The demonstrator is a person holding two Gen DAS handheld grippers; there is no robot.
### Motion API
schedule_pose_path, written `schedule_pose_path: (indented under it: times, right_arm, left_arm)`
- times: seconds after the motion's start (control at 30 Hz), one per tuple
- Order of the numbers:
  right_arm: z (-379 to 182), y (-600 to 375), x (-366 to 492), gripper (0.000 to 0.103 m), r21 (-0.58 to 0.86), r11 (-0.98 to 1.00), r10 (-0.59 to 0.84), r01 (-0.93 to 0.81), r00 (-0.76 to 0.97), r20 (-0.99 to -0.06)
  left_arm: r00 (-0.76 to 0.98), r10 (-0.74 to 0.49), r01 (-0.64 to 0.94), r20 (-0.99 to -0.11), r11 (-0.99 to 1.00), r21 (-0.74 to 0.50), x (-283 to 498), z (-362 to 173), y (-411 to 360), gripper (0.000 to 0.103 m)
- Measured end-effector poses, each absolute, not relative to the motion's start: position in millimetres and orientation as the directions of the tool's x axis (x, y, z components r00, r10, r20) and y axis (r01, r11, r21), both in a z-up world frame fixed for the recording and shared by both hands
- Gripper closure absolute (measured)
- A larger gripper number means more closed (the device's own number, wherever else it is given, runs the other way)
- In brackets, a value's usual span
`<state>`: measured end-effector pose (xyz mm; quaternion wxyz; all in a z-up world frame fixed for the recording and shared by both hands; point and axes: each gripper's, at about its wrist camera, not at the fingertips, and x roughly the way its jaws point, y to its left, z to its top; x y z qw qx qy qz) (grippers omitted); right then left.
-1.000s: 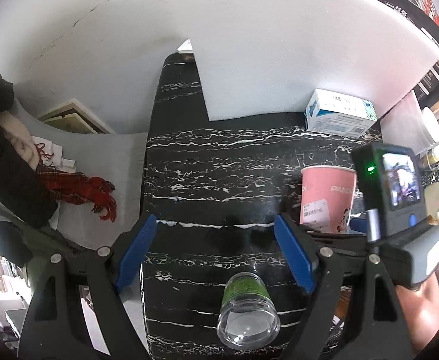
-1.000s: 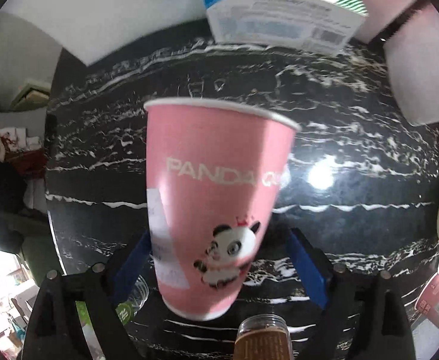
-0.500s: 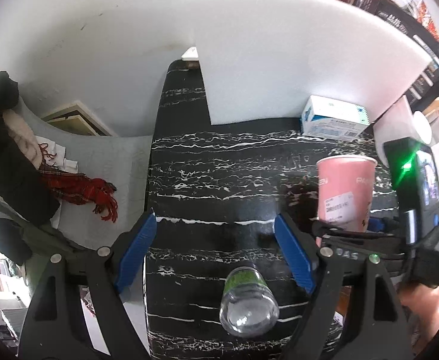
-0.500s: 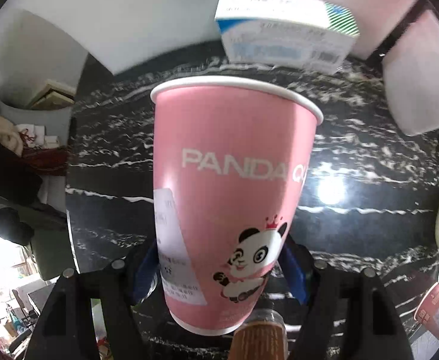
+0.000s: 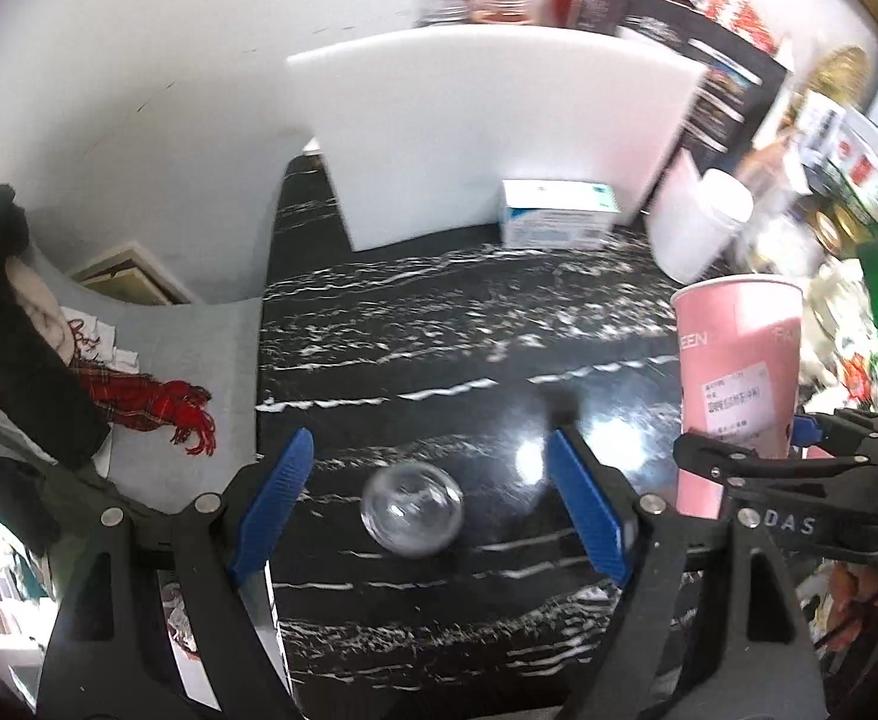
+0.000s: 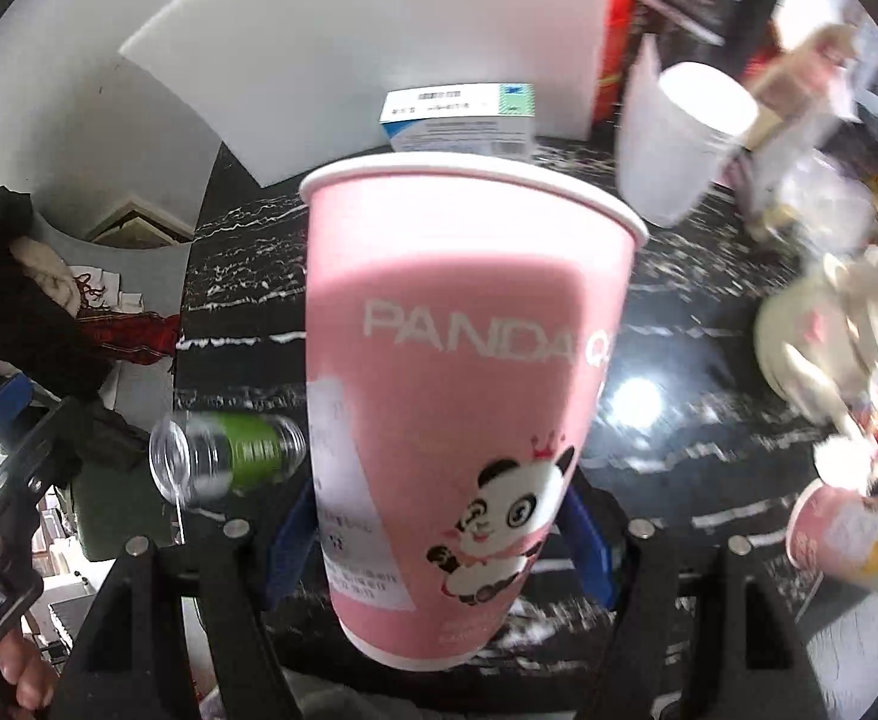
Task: Flip cup upside down
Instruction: 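Lift the pink cup with the right tool and turn it upright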
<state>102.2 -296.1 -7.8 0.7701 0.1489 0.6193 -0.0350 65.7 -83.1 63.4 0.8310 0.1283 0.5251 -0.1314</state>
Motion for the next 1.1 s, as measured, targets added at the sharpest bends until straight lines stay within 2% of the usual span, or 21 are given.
schedule_pose_path:
  times: [0.23,0.5,0.77,0.9,1.1]
  right_arm:
    - [13,-318,43,0.03,0.182,0.94,0.093,0.289,0.293,-0.951]
    - [2,-336,15,0.03,0.187,0.948,0.11,0.259,0.285,-0.952]
    - [-59,-358,-4,0.03,0.202,0.96,0.156,0.196,0.226,-0.962]
    - [-95,-370,-9,0.03,0.209,0.962,0.173,0.174,0.201,-0.964]
    - [-126,-374,-7,0.03,0.204,0.969,0.174,0.142,0.2,-0.964]
  left_arm:
    - [0.413,-0.122,0.395,-0.902,0.917,0.057,21,73,-110,0.023]
    - [0.421,-0.077,0.35,-0.904,0.933,0.084,-10,70,-131,0.023]
    - [0.331,0.005,0.213,-0.944,0.974,0.08,-51,16,-144,0.023]
    - [0.306,0.077,0.148,-0.949,0.981,0.127,-76,-13,-150,0.023]
    - [0.253,0.101,0.064,-0.962,0.991,0.12,-99,-41,-151,0.023]
